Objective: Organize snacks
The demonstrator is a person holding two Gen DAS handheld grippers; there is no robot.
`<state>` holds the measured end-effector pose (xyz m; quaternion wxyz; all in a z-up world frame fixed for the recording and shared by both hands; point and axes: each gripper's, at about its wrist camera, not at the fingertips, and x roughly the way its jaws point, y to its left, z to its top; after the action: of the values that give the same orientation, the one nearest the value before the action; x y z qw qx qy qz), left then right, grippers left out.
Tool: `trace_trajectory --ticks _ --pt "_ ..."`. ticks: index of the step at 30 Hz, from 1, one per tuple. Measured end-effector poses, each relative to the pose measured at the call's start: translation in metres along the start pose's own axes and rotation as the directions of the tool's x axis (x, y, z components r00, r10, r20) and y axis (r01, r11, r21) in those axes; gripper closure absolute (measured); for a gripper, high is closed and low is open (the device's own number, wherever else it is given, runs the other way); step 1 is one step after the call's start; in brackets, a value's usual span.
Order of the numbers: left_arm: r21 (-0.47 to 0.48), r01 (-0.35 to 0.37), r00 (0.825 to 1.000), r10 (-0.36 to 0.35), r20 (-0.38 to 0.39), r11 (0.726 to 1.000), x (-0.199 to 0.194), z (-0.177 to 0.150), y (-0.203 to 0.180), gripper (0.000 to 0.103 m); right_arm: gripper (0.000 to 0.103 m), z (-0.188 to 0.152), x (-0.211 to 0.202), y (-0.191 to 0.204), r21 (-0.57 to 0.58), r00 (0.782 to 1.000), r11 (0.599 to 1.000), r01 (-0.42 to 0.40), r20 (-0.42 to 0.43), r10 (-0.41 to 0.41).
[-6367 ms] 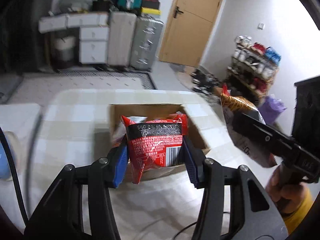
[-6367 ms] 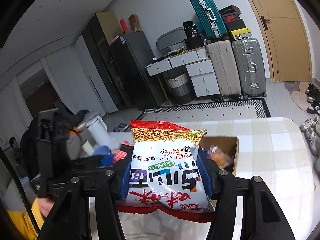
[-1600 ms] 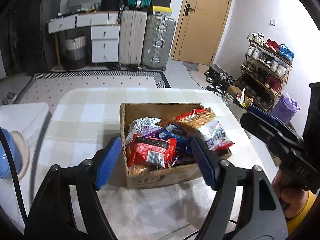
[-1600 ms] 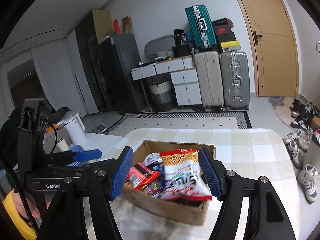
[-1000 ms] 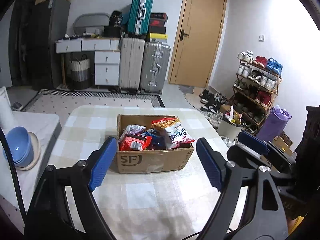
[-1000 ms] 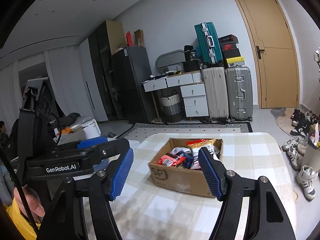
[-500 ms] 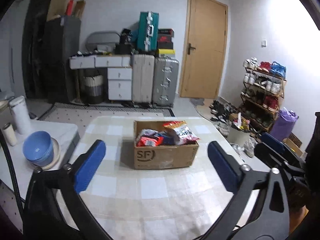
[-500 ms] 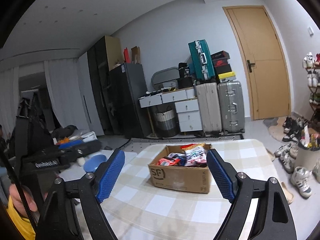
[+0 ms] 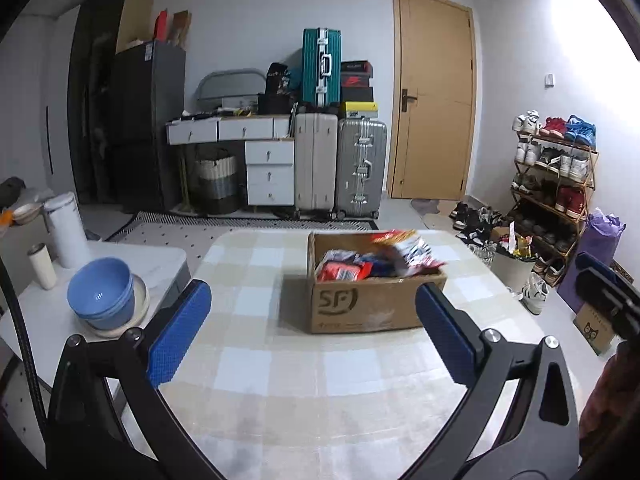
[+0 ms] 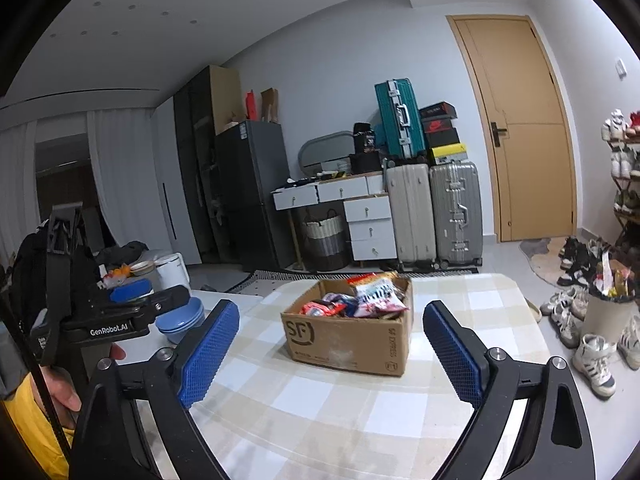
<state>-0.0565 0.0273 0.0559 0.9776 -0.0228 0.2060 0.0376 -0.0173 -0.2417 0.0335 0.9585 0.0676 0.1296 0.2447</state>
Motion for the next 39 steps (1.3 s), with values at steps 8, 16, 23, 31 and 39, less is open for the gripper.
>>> trace_trajectory --ticks 8,16,23,31,39 --pt "0.024 -0.069 0.996 0.07 -0.063 0.997 0.054 -0.033 0.01 0.001 0.008 -0.038 0.036 -0.025 0.022 0.997 0.999 0.037 -0.074 -0.036" --pt "0.06 -0.091 0.989 0.097 -0.113 0.994 0.087 -0.063 0.002 0.001 0.002 -0.059 0.05 -0.035 0.027 0.989 0.994 0.104 -0.104 -0.1" --pt "0.046 -0.072 0.988 0.078 -0.132 0.996 0.09 -0.067 -0.002 0.001 0.001 -0.069 0.05 -0.038 0.047 0.985 0.993 0.112 -0.136 -0.104" --pt "0.061 -0.059 0.99 0.067 -0.121 0.996 0.08 -0.066 -0.009 0.001 0.001 -0.073 0.046 -0.036 0.059 0.986 0.993 0.1 -0.143 -0.09" --pt "0.062 -0.067 0.991 0.074 -0.115 0.996 0.076 -0.067 -0.012 0.001 0.001 -0.075 0.045 -0.034 0.056 0.986 0.994 0.094 -0.141 -0.085"
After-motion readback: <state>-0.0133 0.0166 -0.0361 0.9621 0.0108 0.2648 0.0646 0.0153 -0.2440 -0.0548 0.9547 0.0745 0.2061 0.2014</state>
